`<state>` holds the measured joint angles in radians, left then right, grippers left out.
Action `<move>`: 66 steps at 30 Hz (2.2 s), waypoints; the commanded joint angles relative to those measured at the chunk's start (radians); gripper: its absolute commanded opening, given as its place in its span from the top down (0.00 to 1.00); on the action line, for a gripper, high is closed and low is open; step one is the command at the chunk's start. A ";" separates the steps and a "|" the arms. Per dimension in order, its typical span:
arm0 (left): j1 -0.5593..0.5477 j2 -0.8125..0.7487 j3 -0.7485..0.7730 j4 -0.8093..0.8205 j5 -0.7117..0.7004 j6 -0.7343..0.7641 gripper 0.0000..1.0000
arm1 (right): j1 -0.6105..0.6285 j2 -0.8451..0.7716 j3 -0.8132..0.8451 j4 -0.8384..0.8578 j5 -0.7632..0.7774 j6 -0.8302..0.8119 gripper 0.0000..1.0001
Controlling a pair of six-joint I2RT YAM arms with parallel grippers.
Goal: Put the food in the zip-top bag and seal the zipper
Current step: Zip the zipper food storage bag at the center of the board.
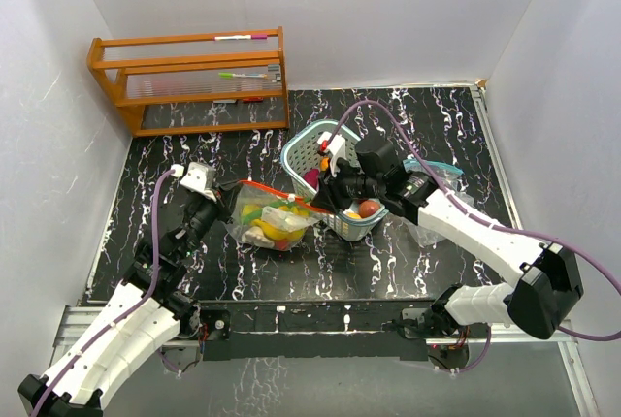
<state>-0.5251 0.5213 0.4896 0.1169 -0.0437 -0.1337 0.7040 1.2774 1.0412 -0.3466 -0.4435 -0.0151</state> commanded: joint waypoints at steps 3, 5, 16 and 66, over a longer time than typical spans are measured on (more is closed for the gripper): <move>0.004 -0.019 0.000 0.030 -0.008 0.006 1.00 | -0.005 -0.011 -0.020 0.077 -0.013 0.020 0.69; 0.005 -0.018 -0.003 0.032 -0.008 0.008 1.00 | -0.005 -0.025 -0.014 0.075 -0.011 0.018 0.69; 0.004 -0.018 0.007 0.030 -0.008 0.004 1.00 | -0.005 -0.005 0.184 0.007 -0.178 -0.089 0.55; 0.004 -0.056 0.012 0.023 -0.020 0.017 1.00 | -0.002 0.253 0.254 0.037 -0.311 -0.093 0.92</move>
<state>-0.5251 0.4877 0.4889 0.1032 -0.0444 -0.1272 0.7044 1.5429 1.2671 -0.3328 -0.7502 -0.1032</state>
